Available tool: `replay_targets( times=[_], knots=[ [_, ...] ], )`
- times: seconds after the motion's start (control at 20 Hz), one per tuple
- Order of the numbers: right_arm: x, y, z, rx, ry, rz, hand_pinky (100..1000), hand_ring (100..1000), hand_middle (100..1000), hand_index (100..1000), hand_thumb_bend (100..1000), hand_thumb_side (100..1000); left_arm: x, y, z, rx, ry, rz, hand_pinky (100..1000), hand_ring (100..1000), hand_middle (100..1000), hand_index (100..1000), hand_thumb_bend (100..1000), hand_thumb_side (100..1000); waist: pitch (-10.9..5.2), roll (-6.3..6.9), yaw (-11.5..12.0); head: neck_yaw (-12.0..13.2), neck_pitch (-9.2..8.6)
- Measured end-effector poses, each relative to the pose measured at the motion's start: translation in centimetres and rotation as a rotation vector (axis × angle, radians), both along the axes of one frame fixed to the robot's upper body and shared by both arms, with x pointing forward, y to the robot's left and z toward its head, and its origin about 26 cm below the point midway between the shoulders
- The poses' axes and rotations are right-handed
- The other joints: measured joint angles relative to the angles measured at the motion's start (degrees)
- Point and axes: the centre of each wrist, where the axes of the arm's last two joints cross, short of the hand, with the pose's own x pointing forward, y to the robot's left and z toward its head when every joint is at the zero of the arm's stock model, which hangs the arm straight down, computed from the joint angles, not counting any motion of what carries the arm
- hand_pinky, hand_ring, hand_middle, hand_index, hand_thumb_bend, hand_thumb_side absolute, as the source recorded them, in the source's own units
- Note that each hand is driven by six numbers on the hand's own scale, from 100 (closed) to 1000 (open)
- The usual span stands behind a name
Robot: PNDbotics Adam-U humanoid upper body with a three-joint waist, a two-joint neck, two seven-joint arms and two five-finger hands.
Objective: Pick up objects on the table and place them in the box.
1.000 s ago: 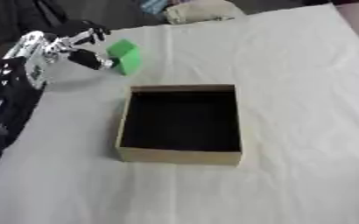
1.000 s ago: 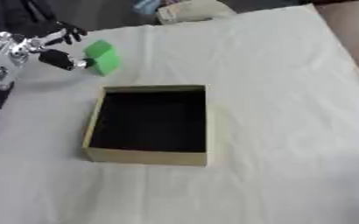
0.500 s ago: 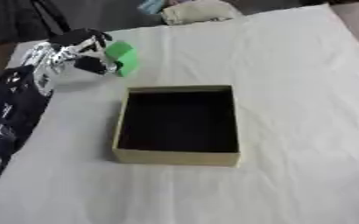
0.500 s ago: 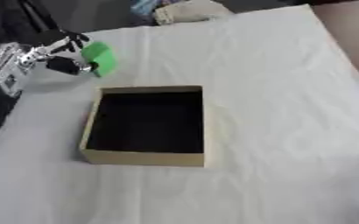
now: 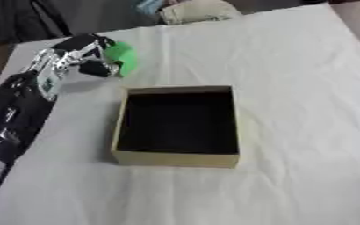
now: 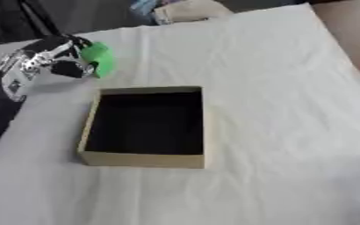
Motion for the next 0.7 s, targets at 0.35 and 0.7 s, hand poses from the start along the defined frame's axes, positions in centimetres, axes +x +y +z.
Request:
replay_targets(
  times=[0.35, 0.7],
  knots=[
    [0.0, 0.0, 0.0, 0.0, 0.002, 0.0, 807, 842, 786, 893, 100, 655, -0.1, -0.6, 0.4, 0.0, -0.034, -0.037, 709, 611, 601, 848, 100, 384, 0.02, 0.0, 0.01, 0.0, 0.0],
    [0.0, -0.1, -0.1, 0.001, 0.004, -0.002, 807, 842, 786, 893, 100, 654, -1.4, -1.8, 4.3, -0.006, -0.145, -0.173, 710, 601, 591, 843, 100, 391, 0.01, 0.0, 0.69, -0.09, 0.01]
  ],
)
